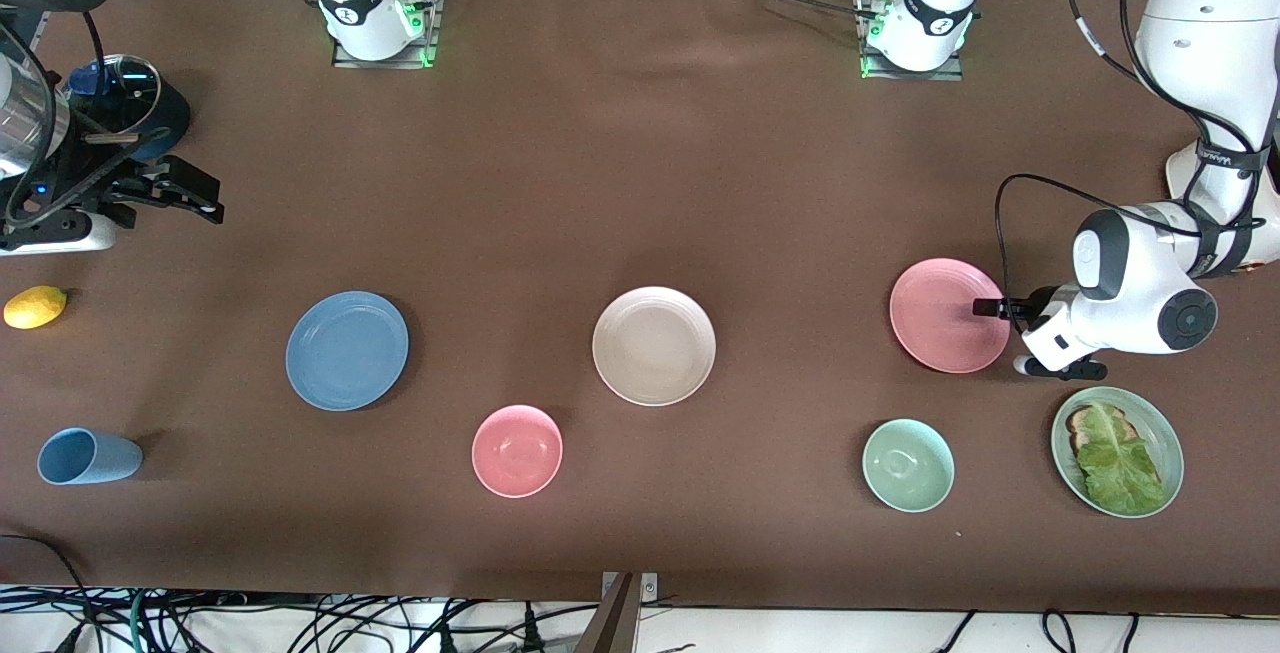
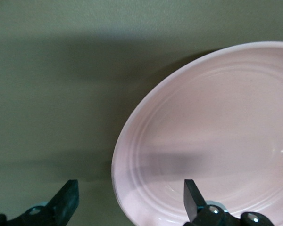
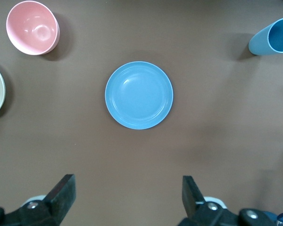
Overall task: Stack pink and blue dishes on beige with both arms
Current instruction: 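Reach the left gripper to the pink plate rim and grasp it, then slide the pink plate with the left gripper onto the beige plate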
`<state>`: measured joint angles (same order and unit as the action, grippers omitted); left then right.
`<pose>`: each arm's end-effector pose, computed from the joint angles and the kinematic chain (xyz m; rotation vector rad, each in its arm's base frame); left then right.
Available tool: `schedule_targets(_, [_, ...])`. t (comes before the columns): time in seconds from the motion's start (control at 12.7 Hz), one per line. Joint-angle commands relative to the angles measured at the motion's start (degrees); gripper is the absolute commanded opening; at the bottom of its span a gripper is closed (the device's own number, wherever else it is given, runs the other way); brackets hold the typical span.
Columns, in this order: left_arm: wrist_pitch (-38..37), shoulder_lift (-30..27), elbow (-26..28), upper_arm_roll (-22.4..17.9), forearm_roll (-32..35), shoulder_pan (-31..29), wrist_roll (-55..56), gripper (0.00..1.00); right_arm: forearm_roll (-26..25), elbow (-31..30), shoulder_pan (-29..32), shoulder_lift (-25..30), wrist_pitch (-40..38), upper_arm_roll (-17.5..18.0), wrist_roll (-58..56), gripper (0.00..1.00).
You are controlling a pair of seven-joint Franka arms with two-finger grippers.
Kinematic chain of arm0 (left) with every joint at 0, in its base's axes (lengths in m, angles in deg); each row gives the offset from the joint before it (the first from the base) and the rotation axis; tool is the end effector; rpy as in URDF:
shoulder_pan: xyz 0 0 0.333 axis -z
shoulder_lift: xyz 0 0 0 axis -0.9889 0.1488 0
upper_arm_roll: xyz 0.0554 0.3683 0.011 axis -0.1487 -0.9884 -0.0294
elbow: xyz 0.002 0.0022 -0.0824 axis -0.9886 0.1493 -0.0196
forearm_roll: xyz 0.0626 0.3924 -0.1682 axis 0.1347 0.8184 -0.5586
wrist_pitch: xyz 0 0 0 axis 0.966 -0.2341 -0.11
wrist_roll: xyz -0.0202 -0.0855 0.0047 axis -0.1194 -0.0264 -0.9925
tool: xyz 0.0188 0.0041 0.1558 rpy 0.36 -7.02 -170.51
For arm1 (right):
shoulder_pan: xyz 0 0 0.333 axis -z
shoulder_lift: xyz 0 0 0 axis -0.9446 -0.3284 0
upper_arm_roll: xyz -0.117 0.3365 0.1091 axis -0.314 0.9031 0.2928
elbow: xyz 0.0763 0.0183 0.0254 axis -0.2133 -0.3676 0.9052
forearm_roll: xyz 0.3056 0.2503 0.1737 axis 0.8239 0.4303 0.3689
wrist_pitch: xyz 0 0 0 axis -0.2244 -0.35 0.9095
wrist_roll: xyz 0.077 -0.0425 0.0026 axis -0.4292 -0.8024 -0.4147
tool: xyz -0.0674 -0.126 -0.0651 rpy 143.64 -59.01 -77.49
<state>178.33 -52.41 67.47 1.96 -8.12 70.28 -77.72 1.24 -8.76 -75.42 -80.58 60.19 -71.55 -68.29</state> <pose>0.6488 0.0942 0.1440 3.0219 -0.0760 -0.5081 0.6419 0.0479 0.5964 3.1386 0.1100 -0.0225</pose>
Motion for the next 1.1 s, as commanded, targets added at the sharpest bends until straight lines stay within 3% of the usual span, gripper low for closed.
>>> schedule_targets(0.0, [-0.09,0.58,-1.0,0.43,1.43,-0.52,-1.18,0.19,0.86,-0.35,0.29,1.1,-0.72,0.17,0.56,1.0])
schedule_targets(0.08, [-0.09,0.58,-1.0,0.43,1.43,-0.17,-1.26,0.0,0.86,-0.35,0.29,1.1,-0.72,0.17,0.56,1.0])
schedule_targets(0.24, [-0.09,0.58,-1.08,0.52,4.31,0.01,-1.0,0.0,0.86,-0.35,0.29,1.1,-0.81,0.08,0.56,1.0])
schedule_targets(0.71, [-1.05,0.31,-2.31,0.78,4.33,1.49,1.62,0.0,0.86,-0.35,0.29,1.02,-1.42,0.09,0.74,1.0])
schedule_targets(1.02, [-9.63,-2.06,-6.25,2.18,3.45,3.08,4.09,0.0,0.86,-0.44,0.29,0.93,-1.51,0.17,0.83,1.0])
